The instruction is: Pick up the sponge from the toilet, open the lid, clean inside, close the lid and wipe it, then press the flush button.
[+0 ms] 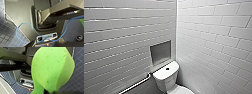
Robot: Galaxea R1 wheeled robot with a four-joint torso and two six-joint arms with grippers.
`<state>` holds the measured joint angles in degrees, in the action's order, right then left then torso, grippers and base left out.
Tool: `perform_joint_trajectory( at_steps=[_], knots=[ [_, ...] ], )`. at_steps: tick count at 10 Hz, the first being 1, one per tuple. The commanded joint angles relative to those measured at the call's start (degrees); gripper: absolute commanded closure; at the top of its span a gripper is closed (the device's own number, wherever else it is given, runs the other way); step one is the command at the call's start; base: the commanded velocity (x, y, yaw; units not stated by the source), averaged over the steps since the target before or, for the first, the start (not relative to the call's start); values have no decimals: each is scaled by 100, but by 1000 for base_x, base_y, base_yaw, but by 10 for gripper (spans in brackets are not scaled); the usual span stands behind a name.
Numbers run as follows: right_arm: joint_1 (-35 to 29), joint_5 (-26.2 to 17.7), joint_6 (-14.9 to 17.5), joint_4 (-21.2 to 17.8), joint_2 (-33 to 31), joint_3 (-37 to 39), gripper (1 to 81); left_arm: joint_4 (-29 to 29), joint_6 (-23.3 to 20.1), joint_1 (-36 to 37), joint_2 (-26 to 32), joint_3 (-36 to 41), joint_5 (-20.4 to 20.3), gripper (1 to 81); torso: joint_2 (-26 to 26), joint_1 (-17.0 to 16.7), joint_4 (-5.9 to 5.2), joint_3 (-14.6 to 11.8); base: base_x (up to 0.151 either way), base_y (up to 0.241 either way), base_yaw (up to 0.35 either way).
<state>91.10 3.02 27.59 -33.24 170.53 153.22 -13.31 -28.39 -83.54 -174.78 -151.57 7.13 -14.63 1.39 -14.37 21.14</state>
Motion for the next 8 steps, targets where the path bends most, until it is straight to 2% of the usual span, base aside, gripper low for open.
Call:
perform_joint_trajectory(
  at_steps=[1, 4, 6, 8],
  knots=[
    [-131, -461, 19, -24, -52, -13, 811, -49, -17, 176, -14, 30, 429, 10, 0, 0, 0, 0, 94, 0, 0],
    [-113, -469, 19, 2, -157, -179, 811, -57, -17, 184, 48, 91, 456, 10, 6, 9, 0, 2, 0, 0, 0],
    [-87, -469, 27, 11, -631, -1056, 811, -101, -9, 202, 293, 434, 447, 10, 4, 4, 0, 0, 0, 0, 0],
    [-26, -391, 19, 37, -1290, -2112, 811, -399, -8, 246, 785, 1100, 526, 10, 4, 2, 0, 0, 0, 0, 0]
  ],
)
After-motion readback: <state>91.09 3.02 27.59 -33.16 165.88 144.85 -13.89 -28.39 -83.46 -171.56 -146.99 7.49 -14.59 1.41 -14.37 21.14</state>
